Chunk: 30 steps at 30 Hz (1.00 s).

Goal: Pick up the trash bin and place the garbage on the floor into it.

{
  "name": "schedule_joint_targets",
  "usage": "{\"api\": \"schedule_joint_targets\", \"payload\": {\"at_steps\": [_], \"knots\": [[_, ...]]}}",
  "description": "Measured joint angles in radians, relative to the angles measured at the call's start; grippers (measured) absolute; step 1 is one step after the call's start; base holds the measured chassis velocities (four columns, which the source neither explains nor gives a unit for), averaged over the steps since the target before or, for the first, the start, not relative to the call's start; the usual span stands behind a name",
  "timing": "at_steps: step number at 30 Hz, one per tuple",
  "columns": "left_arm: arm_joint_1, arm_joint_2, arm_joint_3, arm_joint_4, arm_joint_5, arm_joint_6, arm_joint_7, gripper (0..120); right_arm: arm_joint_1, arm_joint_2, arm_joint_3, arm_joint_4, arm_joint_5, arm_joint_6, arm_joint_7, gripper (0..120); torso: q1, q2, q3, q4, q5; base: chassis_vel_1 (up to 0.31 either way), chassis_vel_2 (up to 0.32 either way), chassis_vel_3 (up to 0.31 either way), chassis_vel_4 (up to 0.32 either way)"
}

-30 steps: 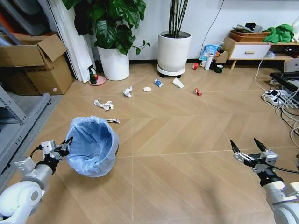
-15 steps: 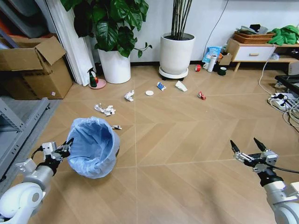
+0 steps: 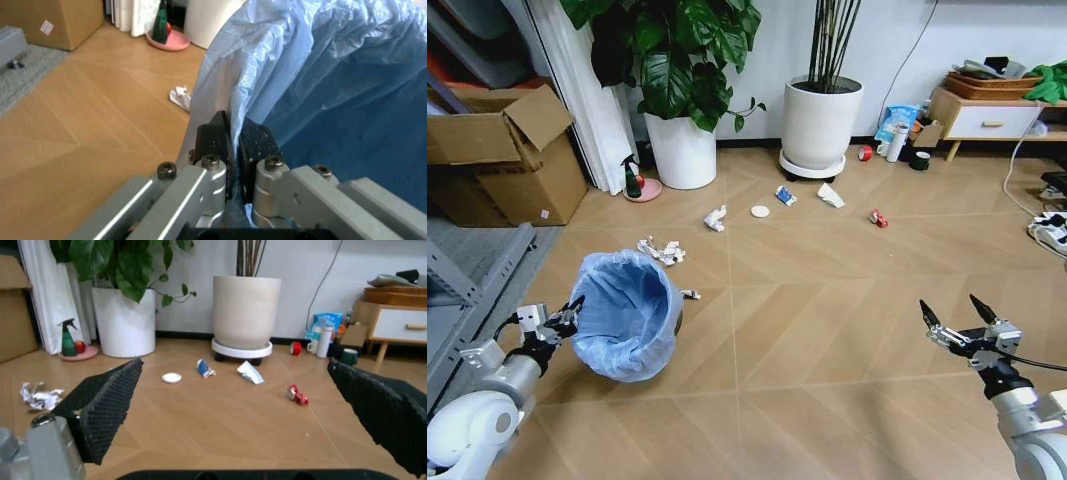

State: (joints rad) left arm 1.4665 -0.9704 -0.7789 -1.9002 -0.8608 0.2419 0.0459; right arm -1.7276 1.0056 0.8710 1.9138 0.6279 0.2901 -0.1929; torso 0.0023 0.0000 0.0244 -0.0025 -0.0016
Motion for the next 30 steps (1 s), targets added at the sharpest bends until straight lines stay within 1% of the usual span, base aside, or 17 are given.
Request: {"api": "schedule_joint_targets", "payload": {"at_steps": [1, 8, 9, 15, 30], "knots": [[-0.001, 0.001, 0.000, 0.001, 0.000, 0.000, 0.000, 0, 0.000, -0.001, 0.000, 0.000, 0.000, 0.000, 0.000, 100, 0.000, 0.000, 0.000, -0.0003, -0.0006, -0.064, 0.234, 0.076, -0.255], [-0.007, 0.005, -0.001, 0.006, -0.002, -0.001, 0.000, 0, 0.002, -0.005, 0.000, 0.001, -0.001, 0.001, -0.002, 100, 0.000, 0.000, 0.000, -0.0002, -0.0005, -0.064, 0.266, 0.058, -0.273], [-0.007, 0.005, -0.001, 0.007, -0.003, -0.001, -0.001, 0, 0.002, -0.006, -0.001, 0.001, -0.002, 0.001, -0.004, 100, 0.000, 0.000, 0.000, 0.0003, -0.0001, -0.047, 0.295, 0.052, -0.288], [-0.010, 0.005, -0.002, 0.008, -0.003, -0.001, -0.001, 0, 0.004, -0.007, -0.003, 0.000, -0.002, 0.002, -0.005, 100, 0.000, 0.000, 0.000, -0.0001, -0.0003, -0.049, 0.294, 0.054, -0.299], [-0.011, 0.004, -0.001, 0.012, -0.004, -0.001, -0.002, 0, 0.007, -0.008, -0.006, -0.005, -0.001, 0.008, -0.010, 100, 0.000, 0.000, 0.000, 0.0001, -0.0004, -0.060, 0.301, 0.058, -0.303]]}}
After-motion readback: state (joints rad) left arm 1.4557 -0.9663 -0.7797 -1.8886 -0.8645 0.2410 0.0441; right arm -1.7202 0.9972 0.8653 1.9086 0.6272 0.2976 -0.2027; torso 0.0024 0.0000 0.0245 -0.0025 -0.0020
